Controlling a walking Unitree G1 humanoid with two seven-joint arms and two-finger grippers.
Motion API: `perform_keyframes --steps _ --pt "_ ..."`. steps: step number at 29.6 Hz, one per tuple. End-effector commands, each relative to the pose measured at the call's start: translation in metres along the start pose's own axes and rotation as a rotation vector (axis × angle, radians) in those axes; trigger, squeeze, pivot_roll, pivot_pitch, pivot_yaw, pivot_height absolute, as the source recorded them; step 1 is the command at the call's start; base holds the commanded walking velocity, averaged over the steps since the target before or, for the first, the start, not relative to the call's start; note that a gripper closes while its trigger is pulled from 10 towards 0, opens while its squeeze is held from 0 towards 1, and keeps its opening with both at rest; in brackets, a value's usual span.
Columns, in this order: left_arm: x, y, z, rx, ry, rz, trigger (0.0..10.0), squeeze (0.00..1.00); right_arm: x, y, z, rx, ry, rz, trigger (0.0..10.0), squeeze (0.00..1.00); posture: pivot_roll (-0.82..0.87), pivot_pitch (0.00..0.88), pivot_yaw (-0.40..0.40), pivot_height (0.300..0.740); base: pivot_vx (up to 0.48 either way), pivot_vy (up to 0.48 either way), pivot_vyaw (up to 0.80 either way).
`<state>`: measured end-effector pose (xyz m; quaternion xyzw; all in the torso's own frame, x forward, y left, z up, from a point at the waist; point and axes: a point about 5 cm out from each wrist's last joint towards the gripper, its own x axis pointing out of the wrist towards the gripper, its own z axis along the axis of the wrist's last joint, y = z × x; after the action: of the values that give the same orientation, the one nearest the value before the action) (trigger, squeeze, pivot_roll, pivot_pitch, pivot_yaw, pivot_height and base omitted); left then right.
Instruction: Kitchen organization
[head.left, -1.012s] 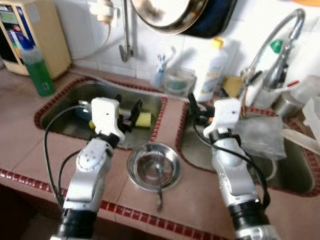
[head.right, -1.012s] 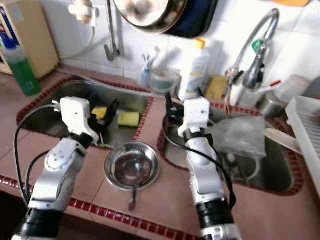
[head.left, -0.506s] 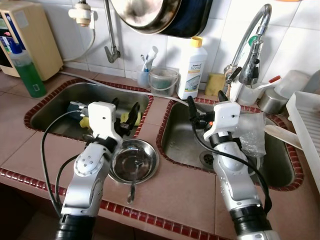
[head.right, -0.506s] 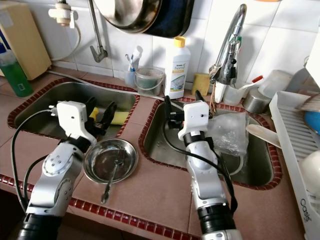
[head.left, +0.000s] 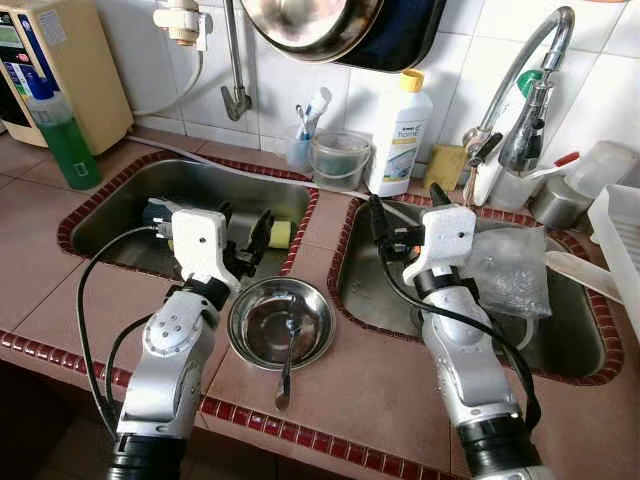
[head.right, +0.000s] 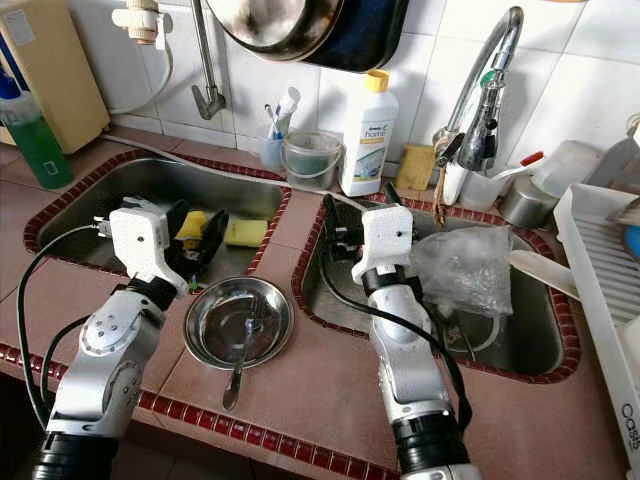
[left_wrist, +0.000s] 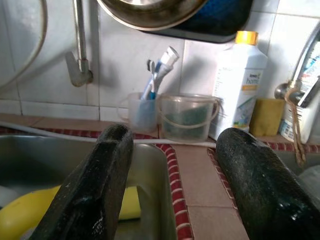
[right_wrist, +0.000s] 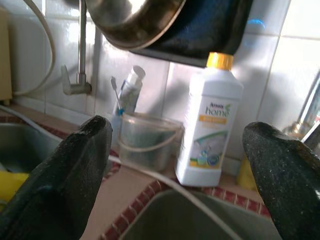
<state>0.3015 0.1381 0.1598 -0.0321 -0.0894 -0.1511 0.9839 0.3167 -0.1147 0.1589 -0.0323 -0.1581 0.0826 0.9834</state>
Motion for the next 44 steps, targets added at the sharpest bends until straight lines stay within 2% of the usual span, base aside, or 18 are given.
perform_keyframes --steps 1,11,27,33,35,37,44 --pt "0.0 -0.001 0.003 0.002 -0.002 -0.015 10.0 0.0 0.0 -0.001 0.004 -0.002 -0.01 -0.003 10.0 0.0 -0.07 0.032 -0.024 0.74 -0.356 0.0 0.0" --pt "-0.002 -0.003 0.003 0.001 0.007 -0.024 10.0 0.0 -0.005 0.001 0.002 0.005 0.004 -0.007 10.0 0.0 -0.07 0.041 -0.02 0.74 -0.318 0.0 0.0" --pt "-0.003 -0.003 0.004 -0.008 0.006 -0.025 10.0 0.0 -0.005 0.006 0.003 0.012 0.01 0.011 10.0 0.0 -0.06 0.036 -0.03 0.74 0.0 0.0 0.0" --pt "-0.011 -0.003 0.002 0.021 0.016 -0.059 10.0 0.0 -0.008 0.01 -0.002 0.015 0.027 0.031 10.0 0.0 -0.06 0.036 -0.035 0.74 0.0 0.0 0.0" --pt "-0.018 -0.007 -0.003 0.09 0.039 -0.117 10.0 0.0 -0.014 0.01 -0.009 0.001 0.049 0.039 10.0 0.0 -0.06 0.04 -0.034 0.74 0.0 0.0 0.0" --pt "-0.022 -0.009 -0.006 0.114 0.048 -0.14 10.0 0.0 -0.018 0.009 -0.011 -0.007 0.059 0.04 10.0 0.0 -0.06 0.043 -0.033 0.74 0.0 0.0 0.0" --pt "-0.038 -0.022 -0.016 0.1 0.076 -0.2 10.0 0.0 -0.039 0.0 -0.021 -0.027 0.094 0.041 10.0 0.0 -0.07 0.064 -0.024 0.74 0.0 0.0 0.0"
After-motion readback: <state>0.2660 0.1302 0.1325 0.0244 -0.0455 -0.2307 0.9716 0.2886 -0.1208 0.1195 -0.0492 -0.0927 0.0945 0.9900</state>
